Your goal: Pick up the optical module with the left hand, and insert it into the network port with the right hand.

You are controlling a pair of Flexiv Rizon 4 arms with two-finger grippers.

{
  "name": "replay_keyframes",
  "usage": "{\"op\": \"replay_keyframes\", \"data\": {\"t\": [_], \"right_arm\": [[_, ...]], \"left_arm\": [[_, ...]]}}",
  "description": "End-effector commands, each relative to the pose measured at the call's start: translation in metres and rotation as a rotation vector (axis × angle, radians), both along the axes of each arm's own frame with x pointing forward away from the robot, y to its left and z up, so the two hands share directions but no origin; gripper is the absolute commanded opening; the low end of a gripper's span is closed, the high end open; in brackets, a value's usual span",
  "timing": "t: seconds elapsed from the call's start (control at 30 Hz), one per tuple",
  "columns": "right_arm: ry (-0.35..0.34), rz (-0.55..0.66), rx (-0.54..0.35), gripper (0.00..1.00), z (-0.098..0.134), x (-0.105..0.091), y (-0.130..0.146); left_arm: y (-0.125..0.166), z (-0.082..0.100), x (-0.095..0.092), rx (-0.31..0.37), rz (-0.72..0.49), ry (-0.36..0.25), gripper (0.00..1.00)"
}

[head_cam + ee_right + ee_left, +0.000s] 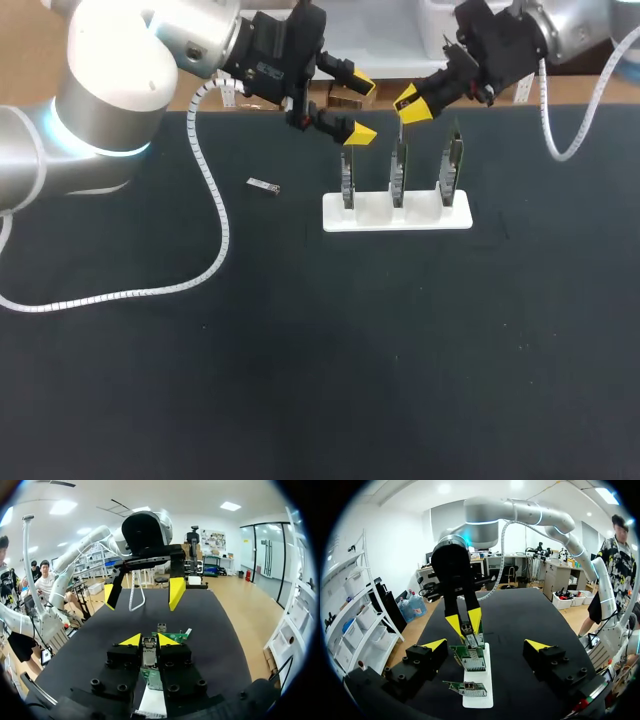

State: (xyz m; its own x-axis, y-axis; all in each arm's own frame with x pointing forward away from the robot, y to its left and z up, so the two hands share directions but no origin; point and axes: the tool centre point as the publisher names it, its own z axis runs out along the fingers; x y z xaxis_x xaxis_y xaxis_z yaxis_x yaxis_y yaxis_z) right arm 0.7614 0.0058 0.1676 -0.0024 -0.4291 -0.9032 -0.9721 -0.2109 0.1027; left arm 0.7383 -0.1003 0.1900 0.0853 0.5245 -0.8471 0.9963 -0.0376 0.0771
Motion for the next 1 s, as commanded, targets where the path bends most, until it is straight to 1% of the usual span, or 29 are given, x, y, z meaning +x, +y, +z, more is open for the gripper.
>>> {"op": "replay_keyframes", "data": {"t": [0.03, 0.27, 0.57, 0.7, 0.77, 1.0], "right_arm": [[-0.013, 0.006, 0.002, 0.00, -0.0012, 0.0022, 0.0012], [-0.029, 0.009, -0.001, 0.00, -0.0003, 0.0015, 0.0019], [-0.024, 0.010, -0.026, 0.00, -0.0054, 0.0016, 0.0010], [-0.058, 0.008, -0.020, 0.00, -0.0035, 0.0026, -0.0002], [-0.086, 0.013, -0.016, 0.00, 0.0001, 0.0021, 0.0001], [-0.095, 0.010, -0.021, 0.00, 0.0028, 0.0018, -0.0006]], "left_arm": [[-0.0009, 0.0004, 0.0012, 0.006, -0.001, 0.003, 1.00], [-0.0009, 0.0004, 0.0012, 0.006, -0.001, 0.003, 1.00], [-0.0009, 0.0004, 0.0012, 0.006, -0.001, 0.003, 1.00], [-0.0009, 0.0004, 0.0012, 0.006, -0.001, 0.003, 1.00], [-0.0009, 0.0004, 0.0012, 0.006, -0.001, 0.003, 1.00], [-0.0009, 0.0004, 0.0012, 0.006, -0.001, 0.003, 1.00]]}}
